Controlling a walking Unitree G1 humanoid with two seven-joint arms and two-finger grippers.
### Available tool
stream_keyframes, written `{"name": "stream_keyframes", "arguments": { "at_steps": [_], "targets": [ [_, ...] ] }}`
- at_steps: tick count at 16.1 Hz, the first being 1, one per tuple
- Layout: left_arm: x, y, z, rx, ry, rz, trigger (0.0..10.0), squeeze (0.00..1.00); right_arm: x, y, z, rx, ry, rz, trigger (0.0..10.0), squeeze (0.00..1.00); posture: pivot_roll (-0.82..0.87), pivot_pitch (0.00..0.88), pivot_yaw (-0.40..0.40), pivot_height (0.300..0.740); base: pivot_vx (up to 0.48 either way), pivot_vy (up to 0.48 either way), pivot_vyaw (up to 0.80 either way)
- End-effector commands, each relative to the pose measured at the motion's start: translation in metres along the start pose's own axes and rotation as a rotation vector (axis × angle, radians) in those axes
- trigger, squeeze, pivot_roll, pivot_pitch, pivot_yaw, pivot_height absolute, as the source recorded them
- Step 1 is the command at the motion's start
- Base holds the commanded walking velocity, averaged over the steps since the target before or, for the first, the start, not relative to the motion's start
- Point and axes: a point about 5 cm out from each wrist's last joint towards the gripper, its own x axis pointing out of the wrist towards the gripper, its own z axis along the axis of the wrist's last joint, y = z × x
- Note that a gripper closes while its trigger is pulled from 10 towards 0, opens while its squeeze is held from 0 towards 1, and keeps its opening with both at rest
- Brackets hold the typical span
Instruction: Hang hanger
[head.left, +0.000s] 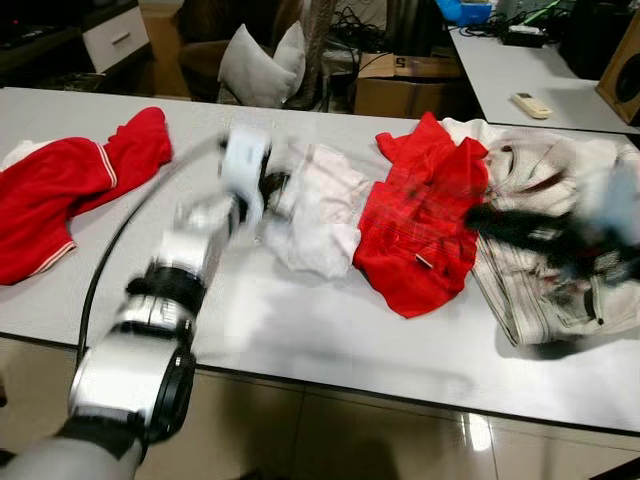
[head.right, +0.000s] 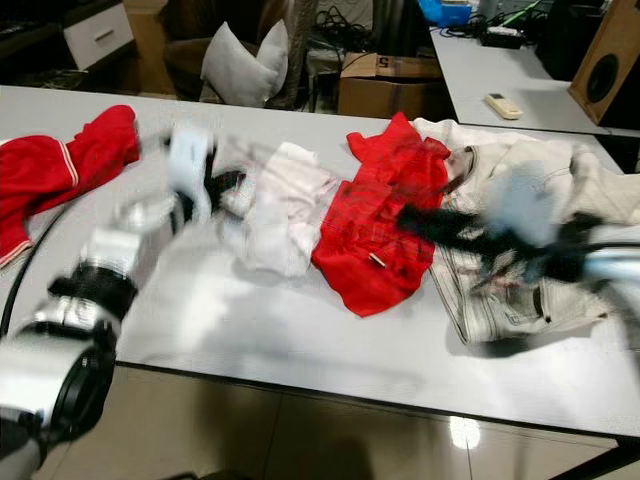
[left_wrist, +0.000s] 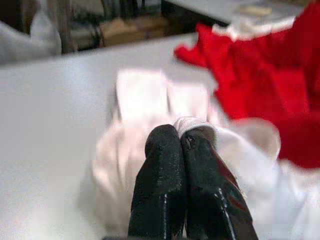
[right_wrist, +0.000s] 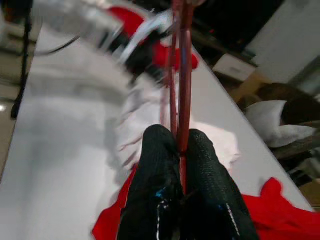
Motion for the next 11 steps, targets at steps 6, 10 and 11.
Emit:
{"name": "stream_keyframes", "arguments": {
  "at_steps": [6, 10, 11],
  "targets": [
    [-0.024, -0.076, -0.001, 0.109, -0.116, -0.529, 10.0, 0.93, 0.002, -0.024, -0.017, 0.084, 0.069, -0.298, 10.0, 0.0, -0.11, 0.0, 0.045, 0.74, 0.0, 0.0, 0.0],
    [-0.057, -0.088, 0.003, 0.519, -0.067, -0.7, 10.0, 1.0, 0.025, -0.032, -0.036, 0.185, 0.148, -0.453, 10.0, 0.0, -0.1, 0.0, 0.029, 0.74, 0.0, 0.0, 0.0],
    [-0.073, -0.082, 0.008, 0.569, -0.013, -0.73, 10.0, 1.0, 0.035, -0.025, -0.039, 0.239, 0.14, -0.439, 10.0, 0.0, -0.1, 0.0, 0.026, 0.74, 0.0, 0.0, 0.0]
  ]
}}
